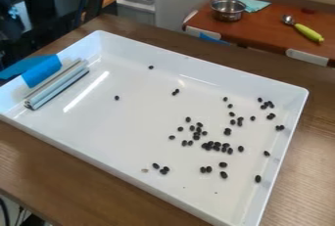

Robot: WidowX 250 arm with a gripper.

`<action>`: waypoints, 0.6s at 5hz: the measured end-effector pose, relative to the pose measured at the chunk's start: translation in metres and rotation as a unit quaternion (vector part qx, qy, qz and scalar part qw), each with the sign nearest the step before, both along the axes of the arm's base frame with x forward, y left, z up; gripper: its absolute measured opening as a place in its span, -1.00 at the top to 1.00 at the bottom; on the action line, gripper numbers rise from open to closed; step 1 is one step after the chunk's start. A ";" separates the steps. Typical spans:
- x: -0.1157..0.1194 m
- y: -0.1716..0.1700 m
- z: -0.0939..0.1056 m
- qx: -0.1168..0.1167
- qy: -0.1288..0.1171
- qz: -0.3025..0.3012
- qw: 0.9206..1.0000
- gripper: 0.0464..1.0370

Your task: Sweep into pile

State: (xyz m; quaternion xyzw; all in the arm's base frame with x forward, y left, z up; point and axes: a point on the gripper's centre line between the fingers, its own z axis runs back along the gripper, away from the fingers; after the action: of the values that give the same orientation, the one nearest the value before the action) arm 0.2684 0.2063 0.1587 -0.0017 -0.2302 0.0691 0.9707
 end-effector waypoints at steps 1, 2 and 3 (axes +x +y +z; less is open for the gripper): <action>0.010 -0.006 -0.012 -0.008 0.014 0.019 1.000 -0.93; 0.021 -0.011 -0.020 -0.009 0.015 0.026 1.000 -0.93; 0.031 -0.016 -0.031 -0.007 0.020 0.024 0.999 -0.93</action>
State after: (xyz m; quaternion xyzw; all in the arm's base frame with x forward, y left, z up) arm 0.2990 0.1901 0.1274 -0.0018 -0.2103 0.0941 0.9731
